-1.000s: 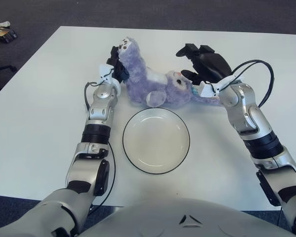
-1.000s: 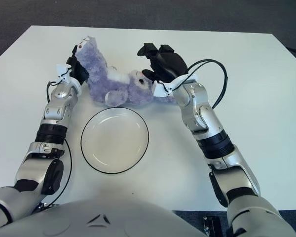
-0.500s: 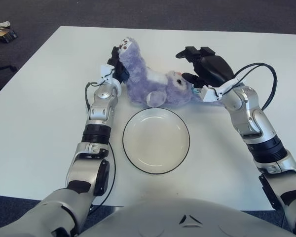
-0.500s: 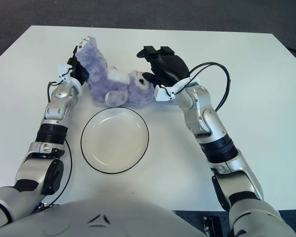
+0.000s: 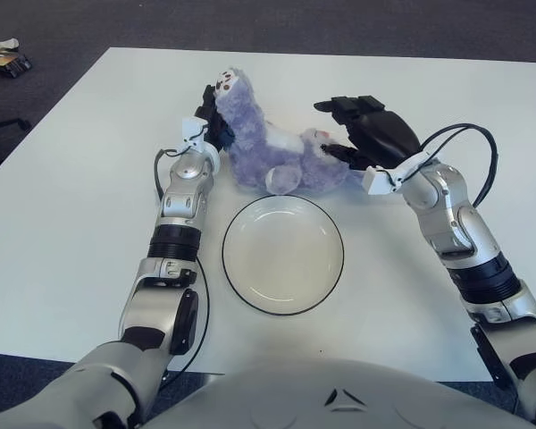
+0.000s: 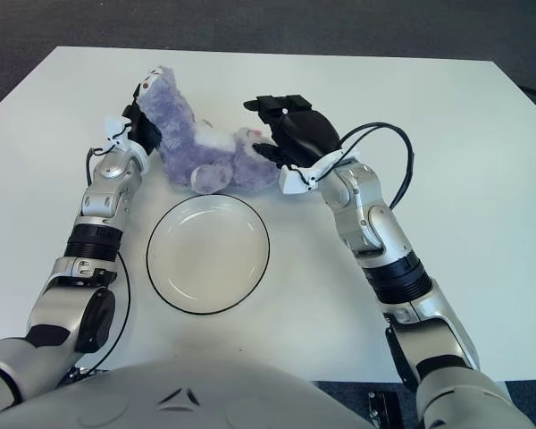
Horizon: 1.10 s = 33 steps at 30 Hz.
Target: Put the doll into the plate.
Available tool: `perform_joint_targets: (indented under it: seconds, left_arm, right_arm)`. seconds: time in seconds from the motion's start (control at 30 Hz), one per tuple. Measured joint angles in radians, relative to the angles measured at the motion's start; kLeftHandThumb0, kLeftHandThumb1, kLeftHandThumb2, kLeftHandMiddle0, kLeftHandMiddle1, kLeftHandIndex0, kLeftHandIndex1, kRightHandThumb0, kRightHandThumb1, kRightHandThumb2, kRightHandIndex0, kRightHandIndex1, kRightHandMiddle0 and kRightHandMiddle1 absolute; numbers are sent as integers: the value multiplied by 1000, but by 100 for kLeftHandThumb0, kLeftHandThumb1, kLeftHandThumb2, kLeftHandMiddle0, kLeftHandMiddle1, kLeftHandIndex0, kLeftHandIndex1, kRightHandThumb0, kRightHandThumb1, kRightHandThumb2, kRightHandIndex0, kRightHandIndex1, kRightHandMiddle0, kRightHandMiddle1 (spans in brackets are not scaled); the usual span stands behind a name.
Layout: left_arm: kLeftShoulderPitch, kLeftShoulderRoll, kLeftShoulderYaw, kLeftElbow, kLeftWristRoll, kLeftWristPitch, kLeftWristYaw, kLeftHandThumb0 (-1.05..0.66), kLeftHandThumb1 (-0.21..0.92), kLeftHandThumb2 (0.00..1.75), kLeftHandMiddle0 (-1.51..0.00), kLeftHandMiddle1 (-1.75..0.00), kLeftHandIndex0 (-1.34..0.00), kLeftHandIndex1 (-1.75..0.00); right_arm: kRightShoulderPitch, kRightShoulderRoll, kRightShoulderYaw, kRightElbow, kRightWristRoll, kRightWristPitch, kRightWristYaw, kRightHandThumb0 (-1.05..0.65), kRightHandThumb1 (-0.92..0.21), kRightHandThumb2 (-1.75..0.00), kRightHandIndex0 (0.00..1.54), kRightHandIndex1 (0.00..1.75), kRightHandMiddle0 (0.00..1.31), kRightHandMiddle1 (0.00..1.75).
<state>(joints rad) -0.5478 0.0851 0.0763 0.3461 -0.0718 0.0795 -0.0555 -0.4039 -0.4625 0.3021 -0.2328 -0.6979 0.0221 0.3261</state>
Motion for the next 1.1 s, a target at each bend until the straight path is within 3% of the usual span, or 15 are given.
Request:
perform_joint_targets:
  seconds: [0.43, 0.77, 1.1]
  left_arm:
    - [0, 0, -5, 2, 3, 0, 0, -52, 82, 75, -27, -132, 0, -109]
    - [0, 0, -6, 2, 3, 0, 0, -54, 81, 73, -28, -134, 0, -101]
    - [0, 0, -4, -4, 2, 1, 2, -54, 80, 72, -23, -131, 0, -106]
  right_arm:
    - [5, -20, -3, -59, 64, 0, 155, -103, -92, -48, 0, 0, 0, 2]
    - [53, -56, -32, -107, 143, 7, 252, -105, -92, -42, 0, 0, 0, 0]
    - [109, -105, -82, -180, 221, 25, 318, -105, -92, -38, 0, 0, 0, 0]
